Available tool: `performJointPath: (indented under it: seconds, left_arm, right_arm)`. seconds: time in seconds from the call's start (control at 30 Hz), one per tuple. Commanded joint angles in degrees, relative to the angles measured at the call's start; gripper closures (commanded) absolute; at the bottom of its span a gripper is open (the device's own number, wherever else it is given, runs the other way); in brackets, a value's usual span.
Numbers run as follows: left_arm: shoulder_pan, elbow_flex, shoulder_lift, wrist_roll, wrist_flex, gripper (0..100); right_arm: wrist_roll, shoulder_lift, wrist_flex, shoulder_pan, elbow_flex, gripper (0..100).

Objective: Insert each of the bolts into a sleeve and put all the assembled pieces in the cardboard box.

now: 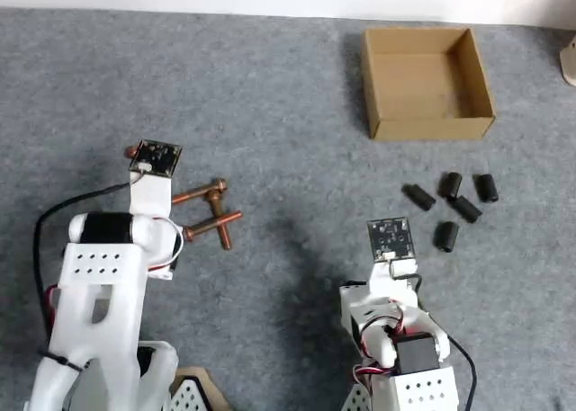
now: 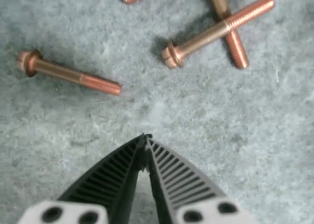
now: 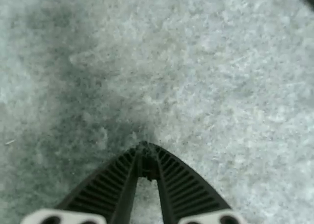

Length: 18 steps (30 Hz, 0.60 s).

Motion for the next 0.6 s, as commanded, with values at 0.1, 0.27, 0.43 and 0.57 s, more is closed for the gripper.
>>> performJointPath:
  seconds: [0.1, 0.27, 0.43, 0.57]
  left_arm:
    - [-1.5, -2.7, 0.0, 30.9, -10.5, 99]
    - [1.9, -0.7, -0.3, 54.4, -11.9, 99]
    - [1.7, 6.0, -0.3, 73.8, -14.7, 99]
    - [1.3, 6.5, -0.1, 92.0, -15.7, 99]
  right_arm:
    - [-0.2, -0.2, 0.2, -0.3, 5.7, 99.5]
    - [-0.2, -0.2, 0.2, -0.3, 5.7, 99.5]
    - [-0.2, -0.2, 0.2, -0.3, 5.7, 99.5]
    - [-0.2, -0.2, 0.2, 0.7, 5.7, 99.5]
